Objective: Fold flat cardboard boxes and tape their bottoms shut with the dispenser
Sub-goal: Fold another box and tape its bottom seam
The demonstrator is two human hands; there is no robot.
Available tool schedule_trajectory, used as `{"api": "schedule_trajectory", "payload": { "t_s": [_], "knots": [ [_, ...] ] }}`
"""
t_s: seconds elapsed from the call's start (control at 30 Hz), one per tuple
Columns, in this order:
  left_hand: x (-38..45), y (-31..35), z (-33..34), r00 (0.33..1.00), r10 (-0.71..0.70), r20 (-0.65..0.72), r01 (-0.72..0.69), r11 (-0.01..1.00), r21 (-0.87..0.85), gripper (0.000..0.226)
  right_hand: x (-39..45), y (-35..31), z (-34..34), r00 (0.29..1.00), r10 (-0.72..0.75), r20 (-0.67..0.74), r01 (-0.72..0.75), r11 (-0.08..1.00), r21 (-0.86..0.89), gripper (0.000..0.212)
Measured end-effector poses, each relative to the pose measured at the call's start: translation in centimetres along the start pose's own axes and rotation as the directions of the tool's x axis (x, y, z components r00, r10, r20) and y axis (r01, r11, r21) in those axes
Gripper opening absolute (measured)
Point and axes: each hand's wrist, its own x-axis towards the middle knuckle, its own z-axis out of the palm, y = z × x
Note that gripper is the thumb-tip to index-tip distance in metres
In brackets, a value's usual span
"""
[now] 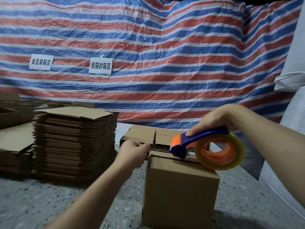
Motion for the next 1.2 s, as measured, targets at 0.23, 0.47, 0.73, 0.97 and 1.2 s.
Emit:
{"api": "schedule_trajectory", "payload": {
  "t_s": [0.23, 0.47, 0.73, 0.97, 1.2],
  "knots": [
    [-1.2, -0.2, 0.2, 0.985, -0.140, 0.099, 0.162, 0.947, -0.276, 0.028, 0.1, -1.1, 0.0, 0.999, 0.033, 0.008, -0.033, 0.998, -0.051, 0.080],
    [-1.8, -0.7, 0.2, 0.960, -0.206, 0.187, 0.267, 0.875, -0.405, 0.034, 0.2, -2.0, 0.2, 0.998, 0.034, 0.045, -0.030, 0.997, -0.075, 0.072],
    [-1.5, -1.3, 0.2, 0.975, -0.159, 0.155, 0.213, 0.866, -0.453, 0.027, 0.4, -2.3, 0.3, 0.998, 0.033, 0.056, -0.030, 0.998, -0.060, 0.066],
    [-1.5, -1.8, 0.4, 0.976, -0.153, 0.154, 0.211, 0.836, -0.507, 0.021, 0.0, -2.4, 0.4, 0.998, 0.025, 0.060, -0.022, 0.999, -0.044, 0.060],
    [-1.5, -3.1, 0.8, 0.976, -0.163, 0.143, 0.210, 0.879, -0.429, 0.025, 0.0, -2.4, 0.6, 0.997, 0.009, 0.070, -0.007, 0.999, -0.034, 0.056]
  ]
}}
